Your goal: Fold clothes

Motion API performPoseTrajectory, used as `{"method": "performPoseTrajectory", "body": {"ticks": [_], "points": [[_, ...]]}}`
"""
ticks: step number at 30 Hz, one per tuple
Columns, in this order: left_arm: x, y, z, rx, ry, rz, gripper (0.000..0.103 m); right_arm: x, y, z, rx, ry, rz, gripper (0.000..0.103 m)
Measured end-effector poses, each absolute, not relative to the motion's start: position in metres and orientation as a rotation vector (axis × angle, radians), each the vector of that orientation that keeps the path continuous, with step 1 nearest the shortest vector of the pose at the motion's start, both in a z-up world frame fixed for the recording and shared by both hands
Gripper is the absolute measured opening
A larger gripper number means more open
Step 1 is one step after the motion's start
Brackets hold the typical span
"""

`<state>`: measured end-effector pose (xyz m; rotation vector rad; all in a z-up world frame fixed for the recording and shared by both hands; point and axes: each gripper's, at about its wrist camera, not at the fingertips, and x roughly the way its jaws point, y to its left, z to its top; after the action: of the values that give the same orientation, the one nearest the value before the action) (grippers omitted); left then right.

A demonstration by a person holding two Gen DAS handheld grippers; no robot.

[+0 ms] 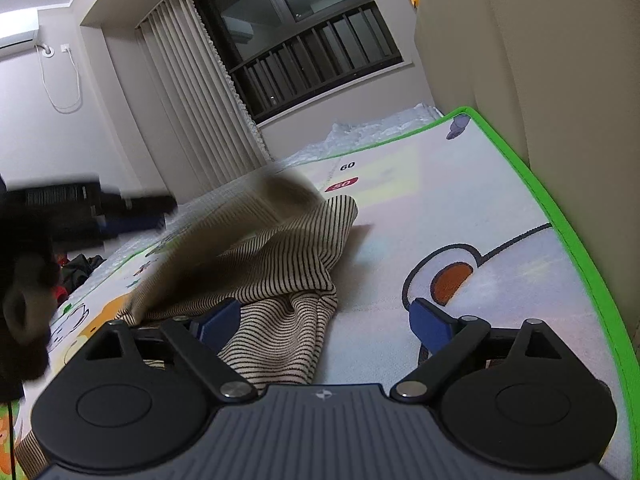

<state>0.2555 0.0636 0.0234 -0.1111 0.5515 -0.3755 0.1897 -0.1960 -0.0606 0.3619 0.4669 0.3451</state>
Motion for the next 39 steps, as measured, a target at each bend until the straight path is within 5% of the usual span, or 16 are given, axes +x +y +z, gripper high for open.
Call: {"method": "performPoseTrajectory", "body": {"ticks": [6, 14, 28, 31, 39], "points": [[0.236, 0.09, 0.005, -0.114, 0.588, -0.358, 0.077, 0.192, -0.195, -0.06, 0.355, 0.476, 0.341, 0.092], [0.222, 0.131, -0.035, -0.205, 0.644, -0.297, 0.094, 0.196, -0.192, -0.061, 0.338, 0.505, 0.313, 0.092], [0.217, 0.135, -0.049, -0.25, 0.625, -0.324, 0.103, 0.195, -0.175, -0.04, 0.147, 0.567, 0.233, 0.085], [0.216, 0.136, -0.05, -0.261, 0.616, -0.331, 0.103, 0.202, -0.181, -0.022, 0.21, 0.542, 0.233, 0.072], [0.214, 0.139, -0.052, -0.284, 0.6, -0.34, 0.103, 0.251, -0.178, -0.018, 0.371, 0.621, 0.25, 0.072]]}}
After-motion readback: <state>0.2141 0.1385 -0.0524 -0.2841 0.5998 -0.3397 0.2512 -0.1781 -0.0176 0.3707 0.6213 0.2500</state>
